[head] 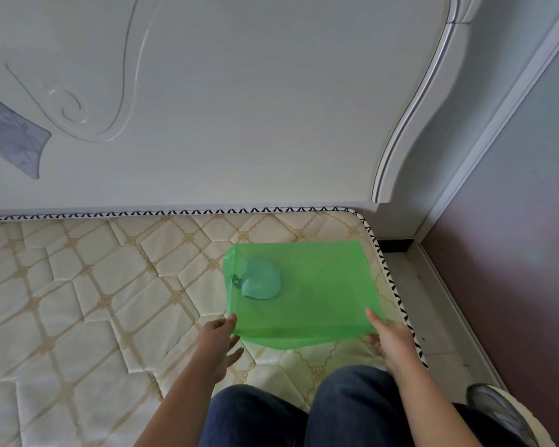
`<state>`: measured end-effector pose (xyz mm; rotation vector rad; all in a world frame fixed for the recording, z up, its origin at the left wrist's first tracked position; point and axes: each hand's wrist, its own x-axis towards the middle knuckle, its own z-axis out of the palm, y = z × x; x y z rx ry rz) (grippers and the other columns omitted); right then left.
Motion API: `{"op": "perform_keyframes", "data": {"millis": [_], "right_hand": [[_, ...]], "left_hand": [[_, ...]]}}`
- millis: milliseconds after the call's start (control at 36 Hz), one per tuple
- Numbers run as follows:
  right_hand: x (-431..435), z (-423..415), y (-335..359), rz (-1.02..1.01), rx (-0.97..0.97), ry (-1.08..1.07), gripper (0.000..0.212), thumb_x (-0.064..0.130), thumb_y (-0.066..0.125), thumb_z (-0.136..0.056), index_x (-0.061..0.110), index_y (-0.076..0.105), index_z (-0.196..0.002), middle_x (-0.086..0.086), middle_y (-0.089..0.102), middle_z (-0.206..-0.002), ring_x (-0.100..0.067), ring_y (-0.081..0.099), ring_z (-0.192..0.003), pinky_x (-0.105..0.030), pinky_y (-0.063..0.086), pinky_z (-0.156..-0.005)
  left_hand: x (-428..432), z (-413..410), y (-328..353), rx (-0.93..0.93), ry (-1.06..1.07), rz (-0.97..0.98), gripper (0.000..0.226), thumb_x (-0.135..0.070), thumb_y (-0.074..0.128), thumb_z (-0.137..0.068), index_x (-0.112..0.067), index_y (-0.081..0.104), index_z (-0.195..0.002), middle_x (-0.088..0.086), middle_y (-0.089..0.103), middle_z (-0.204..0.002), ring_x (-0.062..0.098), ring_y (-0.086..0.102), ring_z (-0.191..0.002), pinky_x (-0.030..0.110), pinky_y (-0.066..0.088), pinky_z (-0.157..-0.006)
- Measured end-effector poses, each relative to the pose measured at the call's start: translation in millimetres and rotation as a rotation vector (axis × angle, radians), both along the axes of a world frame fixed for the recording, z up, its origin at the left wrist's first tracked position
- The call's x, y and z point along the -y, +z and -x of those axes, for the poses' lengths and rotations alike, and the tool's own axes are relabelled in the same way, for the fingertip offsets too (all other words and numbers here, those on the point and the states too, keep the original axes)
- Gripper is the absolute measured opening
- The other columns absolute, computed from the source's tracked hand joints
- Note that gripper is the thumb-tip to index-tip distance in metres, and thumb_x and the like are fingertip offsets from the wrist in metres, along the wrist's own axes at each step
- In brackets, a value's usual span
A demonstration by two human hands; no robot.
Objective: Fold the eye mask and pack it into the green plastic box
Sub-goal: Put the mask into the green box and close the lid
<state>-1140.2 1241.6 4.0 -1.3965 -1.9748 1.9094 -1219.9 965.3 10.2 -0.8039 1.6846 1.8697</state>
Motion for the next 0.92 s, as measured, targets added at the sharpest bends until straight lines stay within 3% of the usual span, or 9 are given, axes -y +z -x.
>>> {"op": "perform_keyframes", "data": {"millis": [111, 222, 278, 361, 472, 639, 834, 917], "right_hand": [[0, -1, 3, -0.003, 0.013, 0.007, 0.028, 0.032, 0.067, -0.081, 0.011, 0.052, -0.069, -0.01, 0.058, -0.072, -0.025, 0.056, -0.067, -0.046, 0.05, -0.079], [2, -1, 6, -0.052, 0.002, 0.032, 0.027, 0.035, 0.064, -0.083, 0.014, 0.053, -0.07, -0.009, 0.059, -0.072, -0.019, 0.054, -0.059, -0.029, 0.044, -0.053], [2, -1, 6, -0.052, -0.002, 0.034, 0.026, 0.035, 0.064, -0.083, 0.016, 0.052, -0.07, -0.008, 0.059, -0.075, -0.02, 0.055, -0.062, -0.028, 0.044, -0.053], [1, 0, 5, -0.032, -0.005, 0.042, 0.026, 0.035, 0.064, -0.084, 0.015, 0.053, -0.071, -0.012, 0.06, -0.078, -0.021, 0.054, -0.063, -0.03, 0.046, -0.057], [-1, 1, 2, -0.015, -0.017, 0.034, 0.025, 0.032, 0.064, -0.083, 0.014, 0.052, -0.072, -0.012, 0.058, -0.077, -0.022, 0.054, -0.066, -0.03, 0.047, -0.058], [-3, 3, -1, -0.085, 0.004, 0.08, 0.033, 0.035, 0.062, -0.084, 0.007, 0.053, -0.071, -0.009, 0.056, -0.065, -0.018, 0.05, -0.053, -0.027, 0.041, -0.053], [-2, 6, -5, -0.079, -0.01, 0.075, 0.033, 0.036, 0.061, -0.085, 0.008, 0.05, -0.07, -0.009, 0.055, -0.066, -0.018, 0.051, -0.055, -0.029, 0.042, -0.055], [-3, 7, -7, -0.096, -0.002, 0.074, 0.032, 0.036, 0.061, -0.085, 0.009, 0.051, -0.071, -0.007, 0.055, -0.063, -0.017, 0.05, -0.052, -0.021, 0.042, -0.046]], "left_hand": [[-1, 1, 6, -0.049, -0.055, 0.082, 0.032, -0.024, 0.049, -0.095, -0.009, 0.044, -0.122, 0.017, 0.049, -0.128, 0.031, 0.054, -0.105, 0.044, 0.05, -0.076], [0, 12, 12, -0.134, -0.235, 0.23, 0.048, -0.024, 0.047, -0.096, -0.023, 0.031, -0.141, 0.016, 0.042, -0.141, 0.034, 0.046, -0.119, 0.049, 0.041, -0.091], [-1, 21, 15, -0.182, -0.267, 0.266, 0.053, -0.019, 0.049, -0.095, -0.022, 0.028, -0.144, 0.017, 0.036, -0.146, 0.034, 0.04, -0.128, 0.048, 0.035, -0.099], [-5, 35, 20, -0.22, -0.268, 0.253, 0.059, -0.011, 0.053, -0.092, -0.019, 0.027, -0.145, 0.011, 0.027, -0.153, 0.032, 0.042, -0.127, 0.041, 0.037, -0.093], [-9, 54, 22, -0.233, -0.23, 0.188, 0.063, -0.007, 0.055, -0.089, -0.017, 0.027, -0.145, 0.01, 0.034, -0.149, 0.03, 0.056, -0.108, 0.043, 0.051, -0.081], [-15, 74, 21, -0.265, -0.192, 0.189, 0.065, -0.011, 0.06, -0.087, -0.01, 0.028, -0.144, 0.016, 0.042, -0.143, 0.039, 0.055, -0.112, 0.049, 0.052, -0.084], [-20, 83, 19, -0.298, -0.145, 0.258, 0.06, -0.013, 0.064, -0.085, -0.007, 0.038, -0.139, 0.012, 0.049, -0.139, 0.037, 0.054, -0.114, 0.052, 0.049, -0.09], [-19, 83, 16, -0.297, -0.145, 0.251, 0.062, -0.012, 0.063, -0.086, -0.008, 0.035, -0.141, 0.01, 0.047, -0.14, 0.035, 0.055, -0.112, 0.054, 0.048, -0.091]]}}
